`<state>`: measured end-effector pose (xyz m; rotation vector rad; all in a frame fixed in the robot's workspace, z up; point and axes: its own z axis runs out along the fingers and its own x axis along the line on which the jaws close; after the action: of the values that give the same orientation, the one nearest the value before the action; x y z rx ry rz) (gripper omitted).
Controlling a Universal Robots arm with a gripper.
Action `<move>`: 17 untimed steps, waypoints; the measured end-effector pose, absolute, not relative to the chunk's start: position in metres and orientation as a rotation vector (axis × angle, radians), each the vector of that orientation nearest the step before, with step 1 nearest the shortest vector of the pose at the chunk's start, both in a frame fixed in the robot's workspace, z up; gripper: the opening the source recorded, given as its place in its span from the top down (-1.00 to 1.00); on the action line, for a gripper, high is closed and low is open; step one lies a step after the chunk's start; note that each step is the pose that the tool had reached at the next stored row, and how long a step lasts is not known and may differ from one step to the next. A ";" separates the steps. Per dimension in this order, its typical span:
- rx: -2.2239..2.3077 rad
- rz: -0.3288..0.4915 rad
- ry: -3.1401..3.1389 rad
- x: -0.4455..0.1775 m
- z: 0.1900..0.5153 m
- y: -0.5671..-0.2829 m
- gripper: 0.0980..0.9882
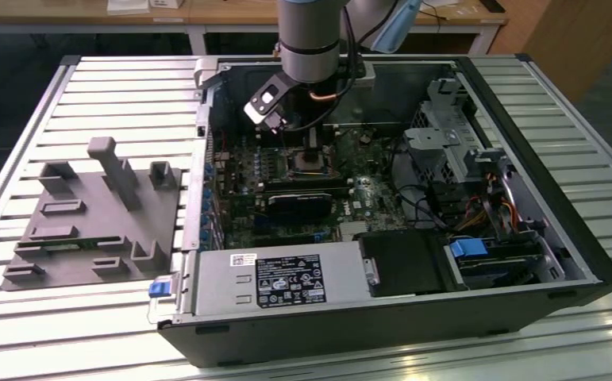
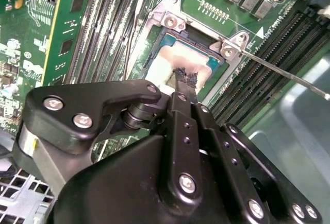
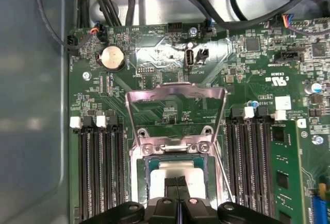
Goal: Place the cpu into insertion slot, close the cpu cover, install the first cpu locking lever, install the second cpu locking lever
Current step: 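Place the cpu into insertion slot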
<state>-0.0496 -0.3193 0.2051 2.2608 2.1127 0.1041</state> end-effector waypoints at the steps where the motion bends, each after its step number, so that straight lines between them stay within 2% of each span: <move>1: 2.261 0.104 2.113 -0.050 0.207 -0.319 0.98; 17: 2.261 0.104 2.113 -0.050 0.251 -0.319 0.98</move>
<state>-0.0496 -0.3193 0.2514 2.2607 2.1127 0.1042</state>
